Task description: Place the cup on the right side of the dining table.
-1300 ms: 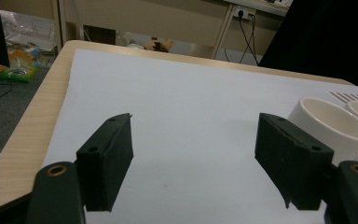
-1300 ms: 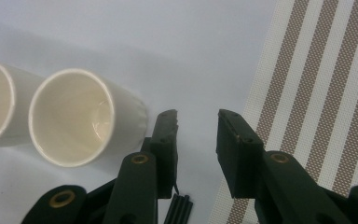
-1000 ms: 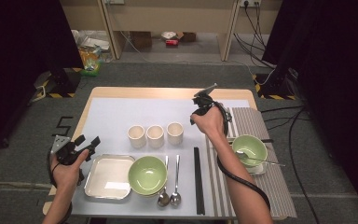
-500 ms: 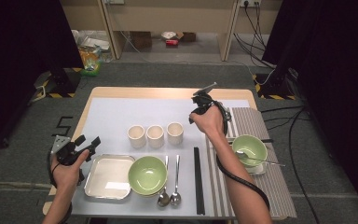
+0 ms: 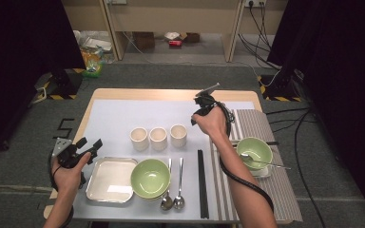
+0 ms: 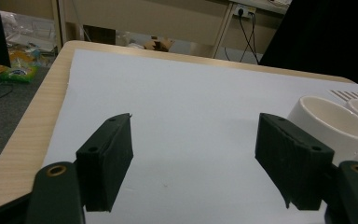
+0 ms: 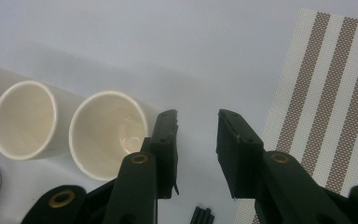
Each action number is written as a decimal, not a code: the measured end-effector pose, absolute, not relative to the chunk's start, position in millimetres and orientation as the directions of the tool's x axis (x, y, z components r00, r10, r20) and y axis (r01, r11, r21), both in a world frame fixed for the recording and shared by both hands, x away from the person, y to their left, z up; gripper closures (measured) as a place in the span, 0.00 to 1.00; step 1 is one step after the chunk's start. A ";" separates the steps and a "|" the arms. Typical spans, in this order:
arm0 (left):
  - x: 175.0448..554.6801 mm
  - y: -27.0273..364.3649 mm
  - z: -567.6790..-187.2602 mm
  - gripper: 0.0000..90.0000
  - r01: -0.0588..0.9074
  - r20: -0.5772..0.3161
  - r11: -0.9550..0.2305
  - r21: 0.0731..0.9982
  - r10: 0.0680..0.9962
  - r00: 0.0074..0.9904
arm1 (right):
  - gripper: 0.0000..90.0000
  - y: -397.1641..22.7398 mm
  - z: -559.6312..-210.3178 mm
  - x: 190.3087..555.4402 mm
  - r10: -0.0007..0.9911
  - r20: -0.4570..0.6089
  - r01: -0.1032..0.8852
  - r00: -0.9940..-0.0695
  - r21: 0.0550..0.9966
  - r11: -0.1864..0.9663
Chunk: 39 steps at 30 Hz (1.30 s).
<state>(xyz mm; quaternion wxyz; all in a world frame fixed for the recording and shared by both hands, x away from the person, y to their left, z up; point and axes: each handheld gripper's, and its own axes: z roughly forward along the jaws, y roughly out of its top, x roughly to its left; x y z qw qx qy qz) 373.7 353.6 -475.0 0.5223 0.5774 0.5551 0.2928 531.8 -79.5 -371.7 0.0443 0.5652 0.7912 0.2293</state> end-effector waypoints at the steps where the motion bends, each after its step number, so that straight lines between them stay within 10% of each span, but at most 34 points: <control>1: 373.6 354.0 -474.9 0.30 0.334 -0.241 0.161 0.928 0.947 0.212 | 0.76 -79.4 -371.6 532.0 0.914 0.189 0.873 -0.359 0.413 0.258; 39: 373.3 349.2 -474.4 0.30 0.332 -0.240 0.154 0.931 0.941 0.237 | 0.76 -68.1 -369.1 525.6 0.909 0.203 0.870 -0.364 0.421 0.255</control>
